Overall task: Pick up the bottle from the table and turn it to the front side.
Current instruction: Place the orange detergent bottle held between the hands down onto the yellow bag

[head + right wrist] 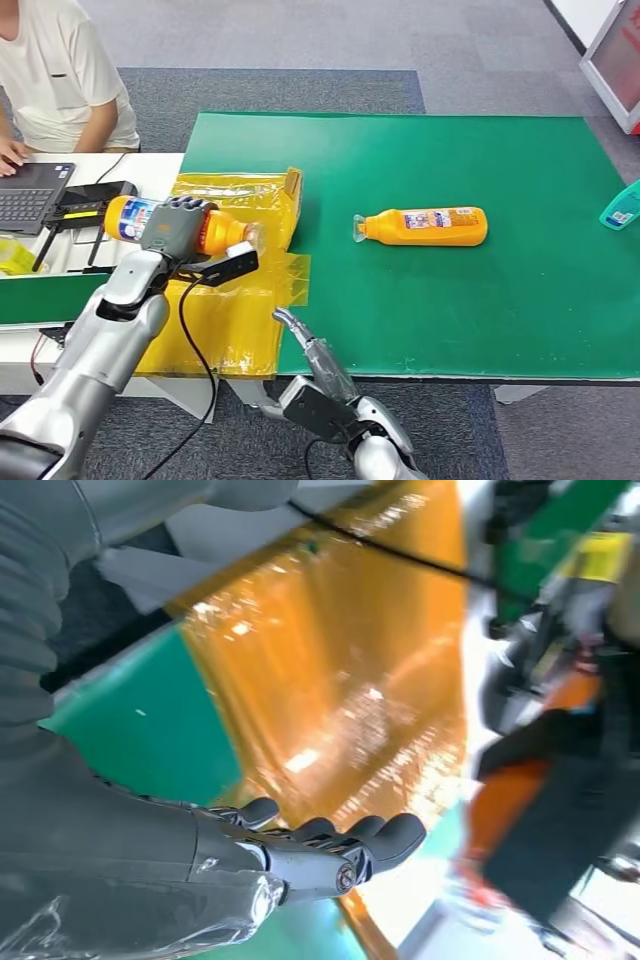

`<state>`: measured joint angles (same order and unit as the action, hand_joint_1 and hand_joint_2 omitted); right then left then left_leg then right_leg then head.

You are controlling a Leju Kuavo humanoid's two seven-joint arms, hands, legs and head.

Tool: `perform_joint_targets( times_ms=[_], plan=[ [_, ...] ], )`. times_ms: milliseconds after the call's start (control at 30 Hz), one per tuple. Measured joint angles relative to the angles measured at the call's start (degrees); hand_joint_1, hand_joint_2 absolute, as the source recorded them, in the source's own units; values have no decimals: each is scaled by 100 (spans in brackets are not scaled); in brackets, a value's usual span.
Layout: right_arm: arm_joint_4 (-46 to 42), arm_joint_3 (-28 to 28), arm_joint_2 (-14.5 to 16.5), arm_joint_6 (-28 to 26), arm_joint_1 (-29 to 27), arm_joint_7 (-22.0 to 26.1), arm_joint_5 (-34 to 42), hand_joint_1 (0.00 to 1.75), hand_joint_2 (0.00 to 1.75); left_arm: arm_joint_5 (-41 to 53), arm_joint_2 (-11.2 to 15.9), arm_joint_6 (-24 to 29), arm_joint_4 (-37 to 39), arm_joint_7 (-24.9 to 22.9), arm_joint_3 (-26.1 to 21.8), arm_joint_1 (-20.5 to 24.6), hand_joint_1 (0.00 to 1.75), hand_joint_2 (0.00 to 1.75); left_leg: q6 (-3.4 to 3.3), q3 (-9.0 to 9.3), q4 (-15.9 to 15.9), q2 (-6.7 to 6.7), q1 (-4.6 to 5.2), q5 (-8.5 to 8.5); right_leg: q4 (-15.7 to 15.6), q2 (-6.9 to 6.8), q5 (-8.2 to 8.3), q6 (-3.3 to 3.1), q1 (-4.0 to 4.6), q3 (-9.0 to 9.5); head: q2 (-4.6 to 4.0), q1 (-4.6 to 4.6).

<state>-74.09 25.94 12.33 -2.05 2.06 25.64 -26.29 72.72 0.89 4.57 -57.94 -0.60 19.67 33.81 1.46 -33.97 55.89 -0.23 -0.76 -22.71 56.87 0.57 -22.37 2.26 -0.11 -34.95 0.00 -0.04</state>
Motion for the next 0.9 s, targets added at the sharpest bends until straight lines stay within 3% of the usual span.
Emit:
perform_joint_targets(
  times_ms=[267,700,900],
  plan=[
    [-710,-5,-56,4,-138,48,90,0,175,15,-370,-35,1106,-68,289,540,175,175,1,-8,0,1,0,-1,0,2,0,0,0,-8,0,-1],
    [-902,-7,-88,1,-214,67,103,0,175,5,-464,-33,1522,-71,400,697,175,175,1,-12,0,2,0,0,1,2,0,0,0,-11,0,1],
    [-1171,-10,-109,-63,-276,219,195,0,175,-88,-640,-46,1722,37,476,678,175,175,0,-15,0,1,0,0,1,0,0,0,-1,-11,0,2]
  ],
)
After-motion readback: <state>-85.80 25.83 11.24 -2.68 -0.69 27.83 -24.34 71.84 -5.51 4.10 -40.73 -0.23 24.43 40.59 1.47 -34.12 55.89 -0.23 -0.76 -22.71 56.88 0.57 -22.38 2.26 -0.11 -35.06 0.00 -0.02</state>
